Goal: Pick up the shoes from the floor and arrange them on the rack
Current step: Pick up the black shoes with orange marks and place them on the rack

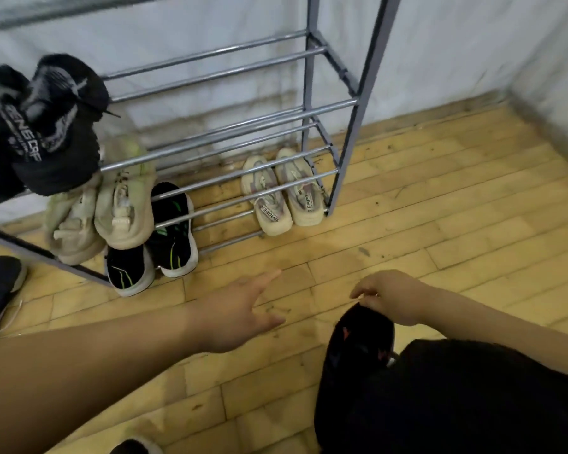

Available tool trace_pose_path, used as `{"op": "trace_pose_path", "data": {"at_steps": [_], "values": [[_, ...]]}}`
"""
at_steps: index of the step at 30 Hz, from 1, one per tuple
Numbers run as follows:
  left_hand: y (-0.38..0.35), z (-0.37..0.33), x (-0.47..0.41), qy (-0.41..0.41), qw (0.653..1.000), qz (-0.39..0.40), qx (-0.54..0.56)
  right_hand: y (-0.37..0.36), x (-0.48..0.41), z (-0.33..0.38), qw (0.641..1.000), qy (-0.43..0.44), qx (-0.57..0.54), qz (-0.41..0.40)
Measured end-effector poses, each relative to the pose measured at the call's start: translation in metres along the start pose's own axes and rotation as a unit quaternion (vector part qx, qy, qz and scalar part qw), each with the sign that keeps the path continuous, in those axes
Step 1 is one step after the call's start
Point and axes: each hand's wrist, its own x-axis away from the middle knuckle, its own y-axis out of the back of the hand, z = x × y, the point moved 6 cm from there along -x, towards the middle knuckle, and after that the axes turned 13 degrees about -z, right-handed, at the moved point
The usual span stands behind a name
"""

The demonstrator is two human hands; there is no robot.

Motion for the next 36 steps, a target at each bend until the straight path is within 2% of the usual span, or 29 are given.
{"op": "trace_pose_path", "data": {"at_steps": [3,6,9,11,13,16,19,21,23,25,27,29,31,36], "values": [[0.032,-0.052,0.006,-0.054,0.998,-0.036,-0.023,0.061,0.035,-0.014,0.989,-0.033,-0.059,-0.130],[0.055,-0.130,0.017,-0.158,0.982,-0.067,-0.073,0.129,0.100,-0.025,0.940,-0.069,-0.187,-0.277],[0.063,-0.211,0.030,-0.239,0.953,-0.089,-0.163,0.172,0.169,-0.048,0.830,-0.112,-0.385,-0.387],[0.061,-0.258,0.034,-0.287,0.918,-0.116,-0.248,0.178,0.207,-0.072,0.735,-0.138,-0.535,-0.392],[0.054,-0.300,0.037,-0.325,0.888,-0.137,-0.295,0.172,0.239,-0.098,0.655,-0.150,-0.642,-0.369],[0.024,-0.350,0.039,-0.324,0.900,-0.092,-0.277,0.150,0.282,-0.142,0.598,-0.172,-0.691,-0.367],[-0.029,-0.380,0.048,-0.331,0.889,-0.046,-0.314,0.119,0.319,-0.180,0.589,-0.215,-0.682,-0.378],[-0.054,-0.391,0.051,-0.336,0.883,-0.033,-0.326,0.096,0.339,-0.202,0.600,-0.245,-0.661,-0.378],[-0.062,-0.394,0.051,-0.334,0.879,-0.042,-0.339,0.067,0.360,-0.233,0.637,-0.301,-0.586,-0.400],[-0.066,-0.392,0.050,-0.329,0.879,-0.057,-0.342,0.028,0.382,-0.270,0.694,-0.382,-0.453,-0.408],[-0.069,-0.391,0.050,-0.331,0.876,-0.068,-0.343,-0.025,0.393,-0.303,0.728,-0.459,-0.370,-0.349],[-0.075,-0.393,0.047,-0.330,0.876,-0.074,-0.344,-0.078,0.396,-0.327,0.726,-0.528,-0.338,-0.281],[-0.080,-0.396,0.041,-0.329,0.875,-0.082,-0.347,-0.114,0.389,-0.337,0.718,-0.568,-0.316,-0.248],[-0.092,-0.404,0.032,-0.315,0.885,-0.071,-0.336,-0.162,0.357,-0.338,0.714,-0.603,-0.294,-0.200]]}}
